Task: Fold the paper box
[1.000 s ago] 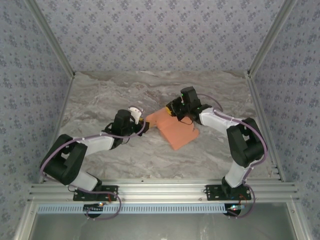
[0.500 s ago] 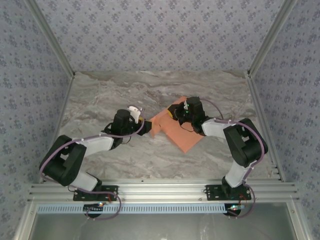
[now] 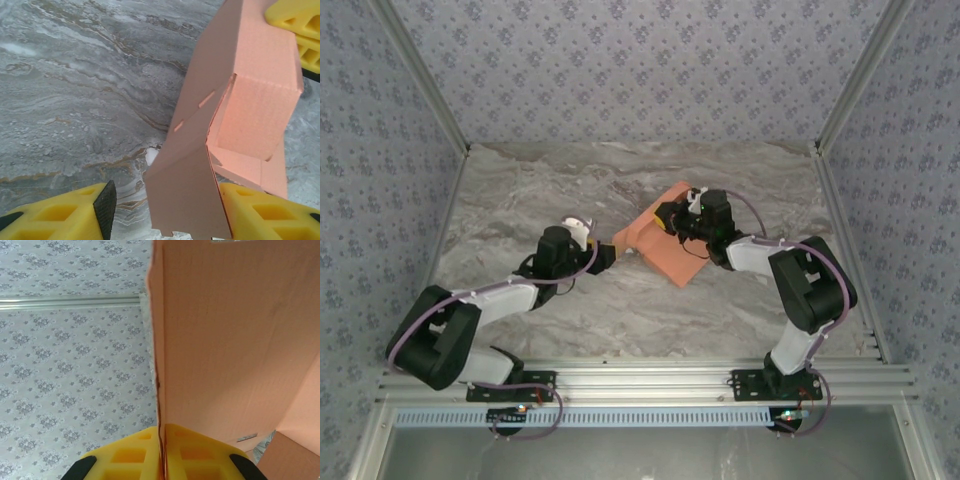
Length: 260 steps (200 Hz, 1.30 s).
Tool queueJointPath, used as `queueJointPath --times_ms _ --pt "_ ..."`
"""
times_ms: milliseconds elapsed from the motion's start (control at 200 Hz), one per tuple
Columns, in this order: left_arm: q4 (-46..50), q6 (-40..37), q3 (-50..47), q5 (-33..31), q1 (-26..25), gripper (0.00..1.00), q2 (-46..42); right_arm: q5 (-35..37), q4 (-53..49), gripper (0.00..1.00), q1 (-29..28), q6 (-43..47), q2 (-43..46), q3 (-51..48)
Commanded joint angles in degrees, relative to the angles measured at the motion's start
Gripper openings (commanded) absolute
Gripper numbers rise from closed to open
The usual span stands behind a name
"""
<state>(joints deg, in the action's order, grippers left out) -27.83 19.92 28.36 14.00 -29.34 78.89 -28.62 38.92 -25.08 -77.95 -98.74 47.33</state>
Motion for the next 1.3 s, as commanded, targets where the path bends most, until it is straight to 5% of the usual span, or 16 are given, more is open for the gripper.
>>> queueJointPath --times_ms 0,275,320,340,430,695,825,979,1294 --pt "-4.6 -1.8 1.2 6.1 0.1 0.57 1.6 -1.1 2.0 0.1 0.2 1.1 -1.4 0.5" --pt "-8.1 -1.4 2.0 19.9 -0.1 0.64 1.8 -2.7 2.6 0.1 0.7 4.3 -3.8 1.8" --pt "-5.4 -1.8 2.3 16.5 -0.1 0.95 1.4 -3.3 2.1 0.1 1.0 5.0 -4.2 2.0" --pt "-4.1 -1.7 2.4 13.7 0.0 0.99 1.2 -3.8 2.0 0.1 1.2 5.1 -4.4 2.3" --pt "-1.0 -2.2 1.7 6.1 1.4 0.99 -0.5 -6.5 1.6 0.1 2.4 5.3 -5.7 3.3" --pt "-13.3 -4.9 -7.3 4.1 4.0 0.99 -8.2 -9.8 -3.5 0.09 3.6 7.7 -7.0 5.4" --pt "0.8 -11.5 -1.1 -3.0 4.1 0.99 -3.4 -10.4 -3.6 0.09 3.5 8.3 -7.3 5.1" --pt "1.9 -15.3 5.4 7.1 4.5 0.93 5.7 -10.9 -2.5 0.09 3.5 7.8 -7.7 4.0" --pt "-19.9 -19.2 1.1 13.4 2.6 0.92 15.0 -12.7 -1.4 0.09 4.0 6.5 -7.4 4.2"
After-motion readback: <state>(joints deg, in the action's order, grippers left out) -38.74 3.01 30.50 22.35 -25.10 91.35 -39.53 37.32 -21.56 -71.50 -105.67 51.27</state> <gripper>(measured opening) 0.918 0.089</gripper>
